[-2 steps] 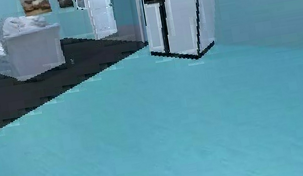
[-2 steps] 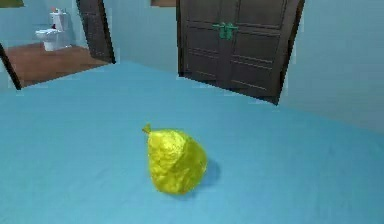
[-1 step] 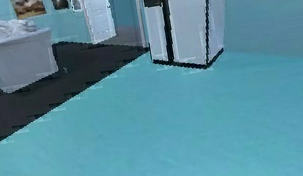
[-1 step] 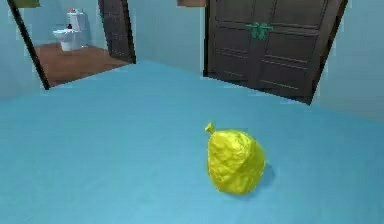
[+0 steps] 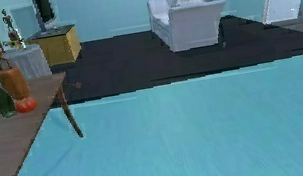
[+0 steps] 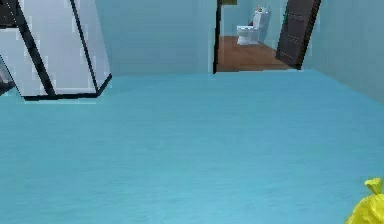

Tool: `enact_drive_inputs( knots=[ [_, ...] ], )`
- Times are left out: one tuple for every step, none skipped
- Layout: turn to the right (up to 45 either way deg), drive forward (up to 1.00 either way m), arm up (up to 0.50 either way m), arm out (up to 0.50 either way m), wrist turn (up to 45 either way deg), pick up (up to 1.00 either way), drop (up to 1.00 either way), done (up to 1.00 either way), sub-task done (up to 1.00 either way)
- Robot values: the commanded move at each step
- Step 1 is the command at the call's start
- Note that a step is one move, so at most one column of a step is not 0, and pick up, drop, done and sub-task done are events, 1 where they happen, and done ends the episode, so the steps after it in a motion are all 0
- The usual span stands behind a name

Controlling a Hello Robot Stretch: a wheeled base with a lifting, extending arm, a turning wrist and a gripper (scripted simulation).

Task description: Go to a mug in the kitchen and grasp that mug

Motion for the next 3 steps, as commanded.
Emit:
enact_drive_inputs(
  knots=[
    [-6.0, 0.00, 0.00, 0.00, 0.0, 0.00, 0.00, 0.00, 0.00],
    [0.0, 1.00, 0.00, 0.00, 0.0, 0.00, 0.00, 0.00, 0.00],
    [0.0, 1.00, 0.00, 0.00, 0.0, 0.00, 0.00, 0.00, 0.00]
  ],
)
